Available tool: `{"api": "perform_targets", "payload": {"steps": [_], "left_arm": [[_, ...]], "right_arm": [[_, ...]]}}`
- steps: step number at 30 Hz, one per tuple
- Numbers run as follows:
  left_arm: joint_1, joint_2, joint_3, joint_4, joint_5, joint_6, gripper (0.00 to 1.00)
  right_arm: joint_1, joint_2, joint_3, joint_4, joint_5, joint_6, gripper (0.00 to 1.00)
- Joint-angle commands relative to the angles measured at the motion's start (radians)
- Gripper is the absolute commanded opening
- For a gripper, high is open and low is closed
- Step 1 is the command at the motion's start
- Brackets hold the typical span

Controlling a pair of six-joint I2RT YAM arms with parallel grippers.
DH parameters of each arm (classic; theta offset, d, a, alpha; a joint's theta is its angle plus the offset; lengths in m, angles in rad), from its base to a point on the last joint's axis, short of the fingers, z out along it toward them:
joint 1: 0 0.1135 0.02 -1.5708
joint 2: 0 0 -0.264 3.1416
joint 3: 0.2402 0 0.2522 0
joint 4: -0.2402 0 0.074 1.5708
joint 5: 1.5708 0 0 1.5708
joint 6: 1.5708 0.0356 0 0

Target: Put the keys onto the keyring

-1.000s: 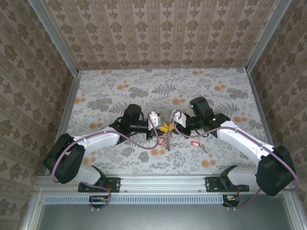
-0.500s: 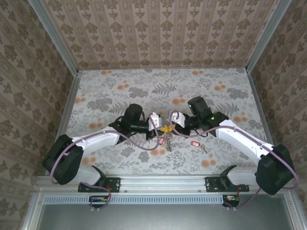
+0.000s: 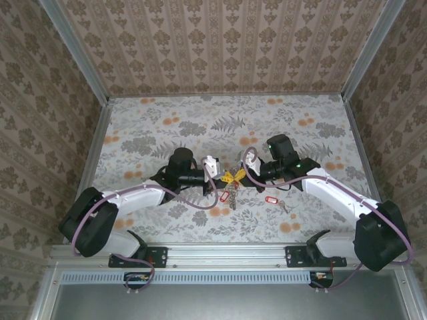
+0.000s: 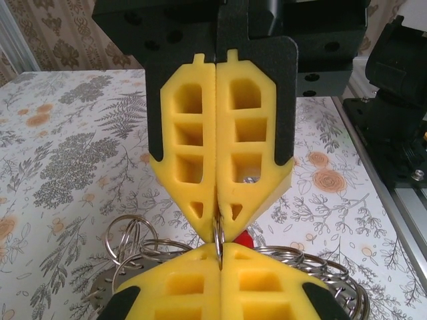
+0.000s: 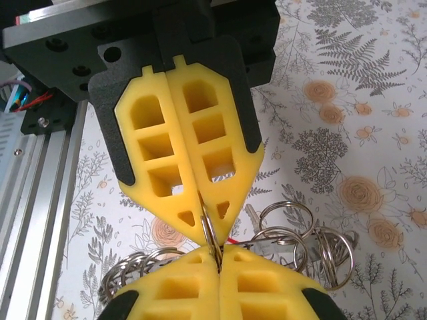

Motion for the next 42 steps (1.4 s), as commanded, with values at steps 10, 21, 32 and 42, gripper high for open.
{"api": "perform_targets", "payload": {"steps": [10, 21, 32, 42], "left_arm": [[-0.028, -0.027, 0.130, -0.328, -0.060, 0.212, 0.14], [-0.044, -0.028, 0.181, -0.409, -0.097, 0.260, 0.00], [-0.007, -0.040, 0.063, -0.063, 0.081, 0.062, 0.00], [0.010, -0.017, 0.032, 0.079, 0.129, -0.020, 0.00]], "right_arm": [[0.043, 0.002, 0.111, -0.162, 0.105, -0.086, 0.00], [0.093, 0.030, 0.177, -0.257, 0.192, -0.119, 0.02], [0.004, -0.001, 0.020, -0.009, -0.022, -0.031, 0.14], [-0.015, 0.028, 0.010, 0.031, -0.042, -0.024, 0.05]]}}
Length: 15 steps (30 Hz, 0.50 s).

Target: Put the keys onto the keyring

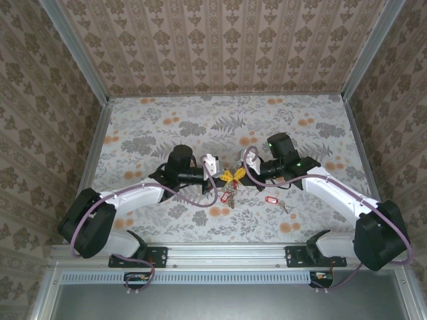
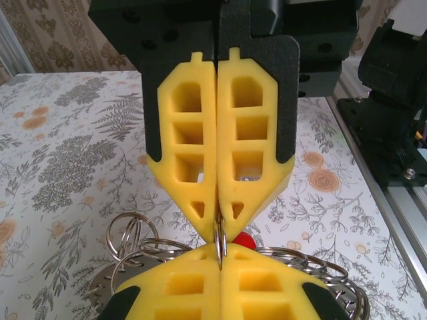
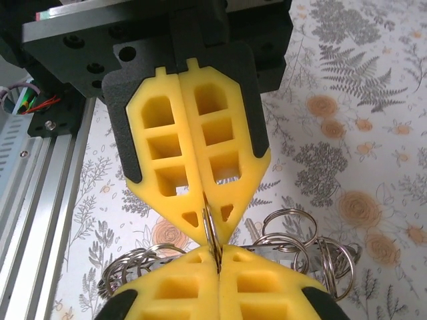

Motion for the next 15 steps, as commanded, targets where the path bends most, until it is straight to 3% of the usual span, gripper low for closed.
{"api": "perform_targets", "payload": {"steps": [1, 9, 15], "left_arm": [[-0.007, -0.007, 0.002, 0.124, 0.086, -0.033, 0.00], [-0.029, -0.040, 0.081, -0.260, -0.097, 0.182, 0.14], [-0.040, -0.026, 0.132, -0.336, -0.120, 0.235, 0.14]], "right_arm": [[-0.005, 0.020, 0.003, 0.011, 0.000, 0.004, 0.04], [0.020, 0.009, 0.080, -0.117, 0.076, -0.056, 0.00], [0.045, 0.016, 0.113, -0.153, 0.116, -0.063, 0.00]]}}
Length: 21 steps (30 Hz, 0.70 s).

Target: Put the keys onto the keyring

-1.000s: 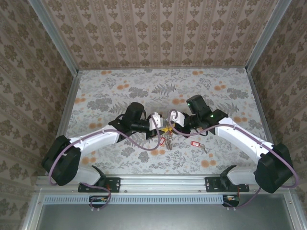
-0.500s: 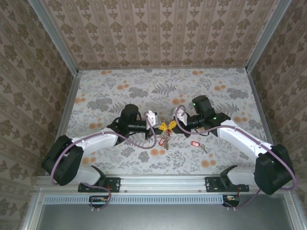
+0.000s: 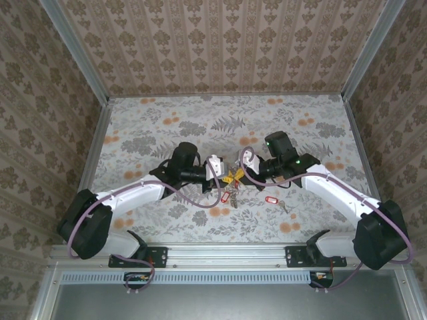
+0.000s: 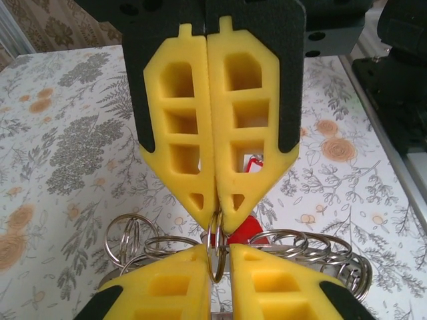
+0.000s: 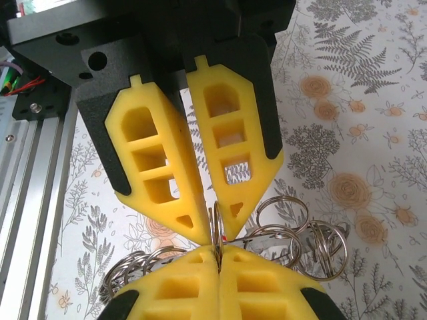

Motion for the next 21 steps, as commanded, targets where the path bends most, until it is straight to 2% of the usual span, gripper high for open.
{"api": "perform_targets", "payload": {"steps": [1, 11, 16, 21], "left_arm": [[-0.014, -0.013, 0.041, -0.085, -0.024, 0.067, 0.13], [-0.025, -0.004, 0.049, -0.076, -0.068, 0.078, 0.08], [-0.021, 0.009, 0.079, -0.092, -0.043, 0.082, 0.00], [-0.012, 0.021, 0.074, -0.063, -0.016, 0.058, 0.00]], "right_arm": [[0.019, 0.012, 0.051, -0.040, 0.027, -0.030, 0.00], [0.055, 0.036, 0.085, -0.095, 0.069, -0.026, 0.00], [0.058, 0.034, 0.057, -0.063, 0.073, -0.007, 0.00], [0.057, 0.034, 0.051, -0.056, 0.077, -0.007, 0.00]]}}
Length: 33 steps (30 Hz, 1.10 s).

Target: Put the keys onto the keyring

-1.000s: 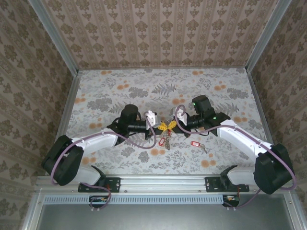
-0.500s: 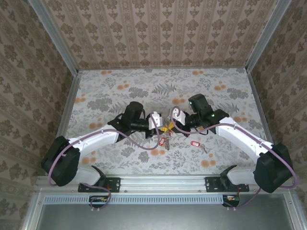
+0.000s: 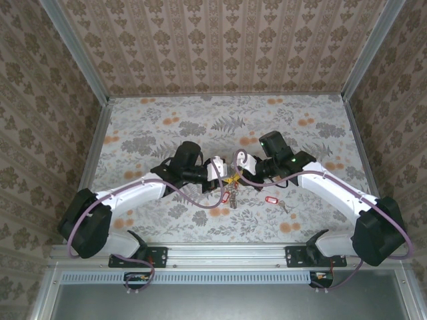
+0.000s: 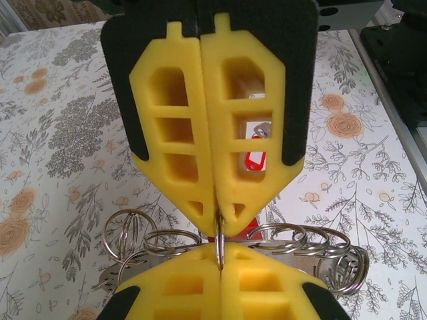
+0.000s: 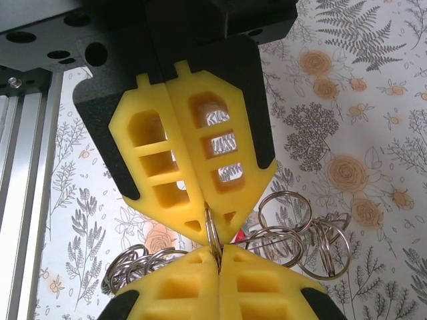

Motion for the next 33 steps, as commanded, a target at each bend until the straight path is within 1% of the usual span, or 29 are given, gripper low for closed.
{"api": "perform_targets", "payload": {"steps": [1, 8, 17, 24, 33], "left_arm": [[0.005, 0.011, 0.031, 0.045, 0.040, -0.005, 0.00], [0.026, 0.005, 0.024, 0.079, 0.107, -0.066, 0.00], [0.055, 0.001, -0.004, 0.160, 0.115, -0.119, 0.00], [0.055, 0.005, -0.006, 0.167, 0.129, -0.123, 0.00], [0.036, 0.015, -0.009, 0.230, 0.104, -0.125, 0.00]], "right_arm": [[0.011, -0.001, 0.005, 0.019, -0.019, 0.012, 0.00], [0.011, -0.013, -0.014, 0.052, 0.011, 0.000, 0.00], [0.011, 0.021, 0.028, 0.029, 0.014, -0.006, 0.00], [0.008, 0.012, 0.025, 0.033, 0.007, 0.002, 0.00], [0.005, -0.026, -0.022, 0.055, -0.030, 0.010, 0.00]]}}
